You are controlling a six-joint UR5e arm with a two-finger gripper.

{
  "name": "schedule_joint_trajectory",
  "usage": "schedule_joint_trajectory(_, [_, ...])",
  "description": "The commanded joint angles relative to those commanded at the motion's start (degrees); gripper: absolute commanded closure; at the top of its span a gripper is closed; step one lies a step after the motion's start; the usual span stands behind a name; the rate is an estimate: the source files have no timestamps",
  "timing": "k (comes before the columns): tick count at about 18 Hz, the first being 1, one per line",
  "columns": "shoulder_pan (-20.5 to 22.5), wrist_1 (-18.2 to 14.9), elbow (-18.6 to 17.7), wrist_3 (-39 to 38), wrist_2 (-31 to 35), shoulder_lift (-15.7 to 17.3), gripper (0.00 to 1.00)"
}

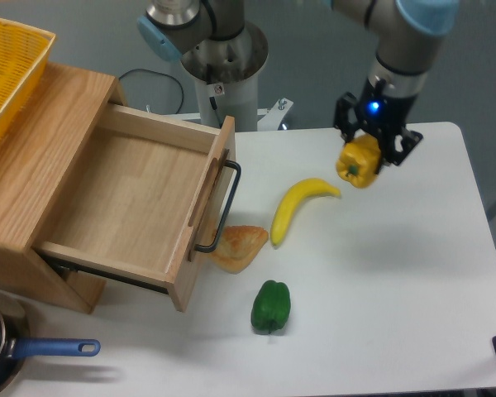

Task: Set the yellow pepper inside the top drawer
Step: 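Carry the yellow pepper over the open wooden drawer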

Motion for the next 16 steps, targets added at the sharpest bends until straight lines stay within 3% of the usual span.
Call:
schedule_joint_trajectory(4, [-1.4,-2.72,-0.71,-5.01,-4.31,4.92,0.69])
schedule_joint_trajectory(8, [-3.87,-3.08,-0.71,-11.16,-6.34,7.83,0.69])
schedule_joint_trajectory(16, [-11.06,-2.46,-0.8,-21.09,-7.48,9.77,0.7])
